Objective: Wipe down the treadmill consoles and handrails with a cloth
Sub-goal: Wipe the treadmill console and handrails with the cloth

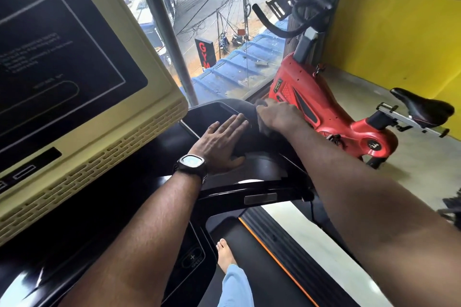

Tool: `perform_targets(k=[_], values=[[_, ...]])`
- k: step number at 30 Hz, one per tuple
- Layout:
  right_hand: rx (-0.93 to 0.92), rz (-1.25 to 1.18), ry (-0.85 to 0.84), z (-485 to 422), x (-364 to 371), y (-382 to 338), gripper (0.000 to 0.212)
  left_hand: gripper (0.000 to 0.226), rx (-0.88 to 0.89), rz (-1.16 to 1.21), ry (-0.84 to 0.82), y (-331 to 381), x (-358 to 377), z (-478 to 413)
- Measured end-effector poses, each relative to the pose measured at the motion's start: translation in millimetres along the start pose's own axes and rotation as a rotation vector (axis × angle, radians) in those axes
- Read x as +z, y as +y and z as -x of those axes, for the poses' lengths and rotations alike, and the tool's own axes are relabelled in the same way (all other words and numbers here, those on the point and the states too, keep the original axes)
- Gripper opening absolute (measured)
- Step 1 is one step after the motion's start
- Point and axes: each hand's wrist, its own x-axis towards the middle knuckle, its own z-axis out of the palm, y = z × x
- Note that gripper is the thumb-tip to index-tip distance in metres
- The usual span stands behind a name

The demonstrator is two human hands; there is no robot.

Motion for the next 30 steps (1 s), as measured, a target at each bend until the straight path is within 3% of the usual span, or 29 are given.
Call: perform_targets(k=[2,4,5,7,11,13,15,17,19,22,24,28,30], values=[[0.046,0.097,0.125,13,12,-2,0.049,0.094,0.002,0.010,-0.002,0,0,0],[-0.059,0.187,0.304,31,31,-6,0.047,0.095,-0.001,0.010,-0.005,0,-1,0],[-0.138,0.228,0.317,37,36,-5,0.048,0.096,-0.004,0.006,-0.001,0,-1,0],[-0.219,0.205,0.244,28,31,2,0.051,0.095,-0.004,0.006,0.007,1,-2,0],[0.058,-0.025,0.022,8,4,17,0.054,0.092,0.007,0.017,0.012,0,-3,2],[0.103,0.037,0.112,18,12,17,0.052,0.092,0.007,0.014,0.010,0,-2,1],[0.014,0.241,0.289,41,32,8,0.048,0.093,0.005,0.011,0.009,0,-1,1],[-0.105,0.365,0.319,59,47,4,0.045,0.094,0.001,0.012,0.010,0,-2,1],[-0.191,0.335,0.319,52,41,7,0.045,0.094,-0.003,0.010,0.008,1,-3,1],[-0.013,0.074,0.222,35,19,15,0.049,0.093,0.003,0.000,0.002,2,-4,2],[0.088,0.156,0.265,43,27,16,0.051,0.093,0.003,0.004,0.001,1,-3,1],[-0.185,0.447,0.346,73,58,19,0.055,0.092,-0.003,-0.003,0.011,0,-3,-1],[-0.240,0.370,0.329,62,44,23,0.056,0.092,-0.004,-0.006,0.007,0,-2,0]])
